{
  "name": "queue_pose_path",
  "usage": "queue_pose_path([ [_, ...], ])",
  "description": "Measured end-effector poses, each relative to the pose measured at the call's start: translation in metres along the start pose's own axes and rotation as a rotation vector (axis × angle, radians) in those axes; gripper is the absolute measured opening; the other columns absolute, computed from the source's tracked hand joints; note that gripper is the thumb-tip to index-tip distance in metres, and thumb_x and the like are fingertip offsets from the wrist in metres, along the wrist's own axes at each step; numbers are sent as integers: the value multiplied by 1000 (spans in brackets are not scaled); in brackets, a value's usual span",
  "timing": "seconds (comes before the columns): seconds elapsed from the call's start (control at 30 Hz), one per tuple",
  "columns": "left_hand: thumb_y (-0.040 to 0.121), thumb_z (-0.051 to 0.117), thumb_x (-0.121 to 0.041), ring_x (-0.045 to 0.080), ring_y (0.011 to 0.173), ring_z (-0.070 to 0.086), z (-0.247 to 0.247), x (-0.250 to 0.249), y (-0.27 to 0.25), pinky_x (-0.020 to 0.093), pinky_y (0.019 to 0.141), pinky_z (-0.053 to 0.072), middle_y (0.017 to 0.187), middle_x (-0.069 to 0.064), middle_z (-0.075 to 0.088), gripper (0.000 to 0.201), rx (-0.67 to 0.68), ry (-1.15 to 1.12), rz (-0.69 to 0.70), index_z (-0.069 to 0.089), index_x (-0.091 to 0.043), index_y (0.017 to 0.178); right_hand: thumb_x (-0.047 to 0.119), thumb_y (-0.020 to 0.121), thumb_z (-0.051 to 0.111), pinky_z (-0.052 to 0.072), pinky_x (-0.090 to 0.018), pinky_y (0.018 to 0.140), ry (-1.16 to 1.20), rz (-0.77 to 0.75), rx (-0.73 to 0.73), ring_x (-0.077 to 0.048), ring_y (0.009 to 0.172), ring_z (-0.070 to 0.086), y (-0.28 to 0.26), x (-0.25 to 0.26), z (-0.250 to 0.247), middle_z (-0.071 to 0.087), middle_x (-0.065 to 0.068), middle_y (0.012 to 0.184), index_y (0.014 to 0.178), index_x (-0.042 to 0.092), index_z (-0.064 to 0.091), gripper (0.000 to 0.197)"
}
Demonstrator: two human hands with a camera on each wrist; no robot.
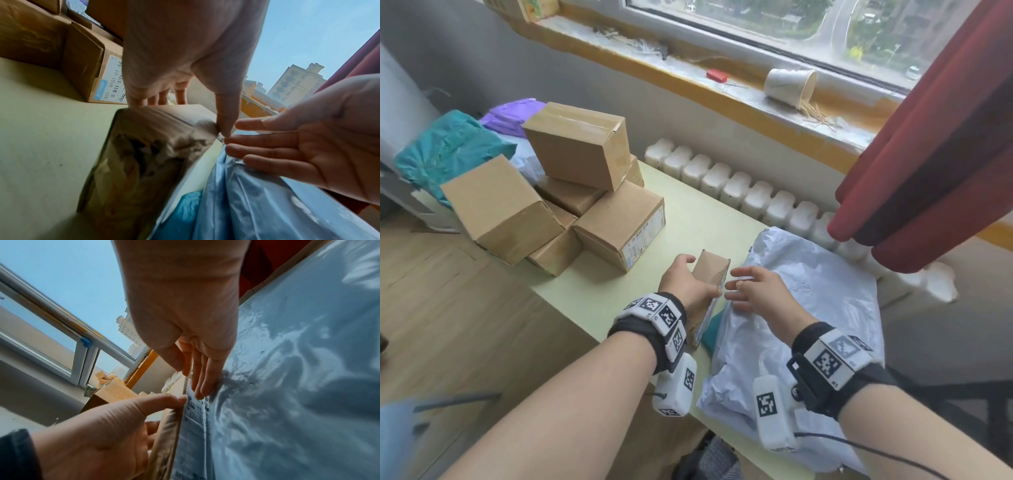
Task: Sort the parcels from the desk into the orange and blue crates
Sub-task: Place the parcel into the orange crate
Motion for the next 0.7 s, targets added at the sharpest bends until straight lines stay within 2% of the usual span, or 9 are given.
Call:
queue_pose_path([
  [0.2, 68, 74, -27, 22, 94, 63, -14, -20, 10, 34, 85, 52, 108, 4, 65, 67, -8, 1, 21, 46, -26, 128, -1, 97, 47, 56, -32, 83, 47, -31, -9, -24, 89, 68, 9, 22, -12, 67, -14, 101, 117, 6, 58, 24],
  [0.3, 74, 68, -26, 18, 90, 63, -27, -39, 14, 35, 82, 53, 105, 2, 63, 52, -21, -170, 34, 48, -23, 121, 0, 96, 51, 57, -30, 81, 107, -62, -66, -24, 89, 69, 16, 33, -27, 68, -15, 100, 115, 5, 60, 21],
  [0.37, 78, 64, -25, 15, 87, 62, -36, -55, 16, 33, 73, 51, 102, 2, 63, 46, 5, -348, 46, 51, -15, 121, 2, 97, 51, 57, -30, 79, 157, -91, -104, -23, 89, 68, 17, 43, -36, 68, -13, 99, 116, 4, 60, 21],
  [0.43, 83, 57, -24, 14, 75, 59, -40, -71, 13, 28, 62, 44, 89, 1, 64, 38, 80, -508, 61, 57, -8, 118, 9, 98, 54, 57, -31, 81, 211, -114, -133, -23, 94, 67, 16, 50, -44, 67, -12, 103, 119, 5, 59, 22],
  [0.47, 86, 53, -24, 14, 70, 56, -42, -79, 10, 26, 60, 42, 81, 0, 63, 31, 116, -559, 76, 60, -7, 111, 14, 99, 56, 57, -32, 81, 235, -122, -138, -23, 100, 67, 15, 53, -47, 66, -11, 108, 122, 6, 58, 25],
  [0.53, 86, 49, -25, 19, 74, 58, -44, -92, 5, 28, 68, 45, 78, 1, 64, 25, 165, -642, 101, 64, -10, 99, 27, 97, 60, 57, -37, 87, 279, -127, -114, -25, 108, 66, 12, 61, -48, 65, -12, 118, 125, 9, 58, 33],
  [0.57, 82, 51, -28, 23, 80, 58, -44, -98, 3, 33, 74, 45, 82, 4, 65, 27, 181, -673, 113, 66, -11, 97, 33, 96, 61, 57, -41, 91, 300, -123, -93, -26, 109, 66, 10, 65, -48, 65, -12, 120, 125, 11, 59, 36],
  [0.63, 71, 53, -32, 26, 88, 56, -42, -107, 1, 40, 80, 41, 89, 8, 64, 37, 202, -710, 123, 67, -11, 99, 36, 96, 61, 56, -44, 95, 337, -123, -46, -24, 106, 68, 5, 73, -50, 68, -11, 117, 122, 13, 60, 34],
  [0.7, 68, 53, -33, 28, 92, 57, -39, -115, -3, 43, 84, 43, 93, 10, 66, 47, 231, -725, 133, 68, -8, 105, 33, 97, 60, 57, -40, 91, 354, -143, 6, -20, 98, 70, -1, 81, -51, 71, -8, 109, 120, 12, 60, 31],
])
Point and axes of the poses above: each hand's wrist, its own y-axis towards the middle knuckle, its own z-axis out of the palm, x = y × z, the point moved 6 cm from there along y, towards the middle knuckle
